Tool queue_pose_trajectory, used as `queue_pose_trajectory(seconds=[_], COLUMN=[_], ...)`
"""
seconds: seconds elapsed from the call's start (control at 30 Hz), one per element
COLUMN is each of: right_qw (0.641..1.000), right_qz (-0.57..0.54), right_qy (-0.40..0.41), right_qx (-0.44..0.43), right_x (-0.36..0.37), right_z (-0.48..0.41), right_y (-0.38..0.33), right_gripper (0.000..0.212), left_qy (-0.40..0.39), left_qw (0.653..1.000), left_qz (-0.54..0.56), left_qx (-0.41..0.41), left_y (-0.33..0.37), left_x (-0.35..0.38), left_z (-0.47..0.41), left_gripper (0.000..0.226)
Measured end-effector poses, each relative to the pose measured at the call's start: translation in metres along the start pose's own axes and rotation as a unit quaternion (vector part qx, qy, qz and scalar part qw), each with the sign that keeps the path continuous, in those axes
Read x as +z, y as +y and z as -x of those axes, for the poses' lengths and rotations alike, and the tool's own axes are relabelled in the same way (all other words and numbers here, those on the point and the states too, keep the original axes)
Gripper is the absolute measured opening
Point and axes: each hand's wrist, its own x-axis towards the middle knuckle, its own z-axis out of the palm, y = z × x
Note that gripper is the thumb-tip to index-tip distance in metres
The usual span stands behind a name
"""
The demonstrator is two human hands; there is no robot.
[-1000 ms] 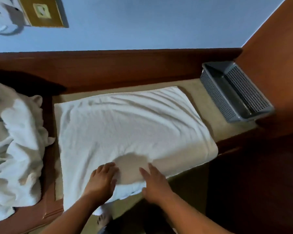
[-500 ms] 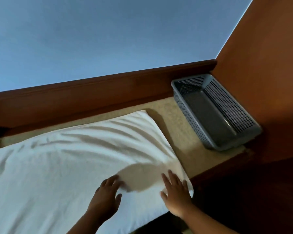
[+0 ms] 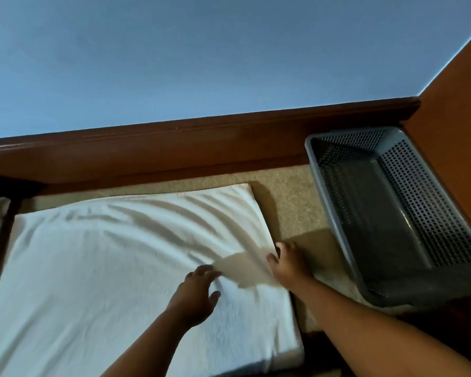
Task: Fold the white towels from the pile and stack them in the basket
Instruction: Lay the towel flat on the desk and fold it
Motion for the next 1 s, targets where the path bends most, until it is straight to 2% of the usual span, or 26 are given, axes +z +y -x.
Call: queue_pose_trajectory(seconds=[0.2,0.3,0.43,0.53,0.6,0.67,0.83,1.0], right_qw=[0.991,0.990,0.992,0.995,0.997,0.998,0.978,0.985], right_qz=[-0.101,-0.094,-0.061,-0.015,0.015,-0.004,-0.176,-0.146], right_qy=[0.066,0.066,0.068,0.028,-0.017,-0.036,0.008,0.014], right_qx=[0.056,0.079,0.091,0.092,0.071,0.048,0.109,0.093], right_x=[0.000,-0.001,-0.003,-0.009,-0.016,-0.022,-0.040,-0.037], right_z=[-0.062,-0.086,-0.103,-0.117,-0.124,-0.130,-0.139,-0.110], right_y=[-0.050,-0.074,-0.094,-0.096,-0.097,-0.095,-0.068,-0.059], right_gripper=[0.060,0.072,0.071,0.068,0.055,0.046,0.059,0.060], left_qy=[0.040,0.035,0.035,0.053,0.059,0.059,0.059,0.032], left_qw=[0.999,0.999,0.999,0.999,0.998,0.998,0.997,0.998], left_qz=[0.021,0.009,0.004,-0.003,-0.014,-0.027,-0.038,-0.054], left_qx=[-0.027,-0.029,-0.012,-0.003,0.001,0.006,0.013,0.015], left_y=[-0.003,-0.003,-0.001,0.003,0.007,0.012,0.029,0.035], left_x=[-0.020,-0.030,-0.034,-0.037,-0.039,-0.039,-0.038,-0.023], left_z=[-0.009,-0.013,-0.021,-0.032,-0.041,-0.050,-0.060,-0.047], left_gripper=[0.051,0.053,0.050,0.052,0.055,0.058,0.058,0.063])
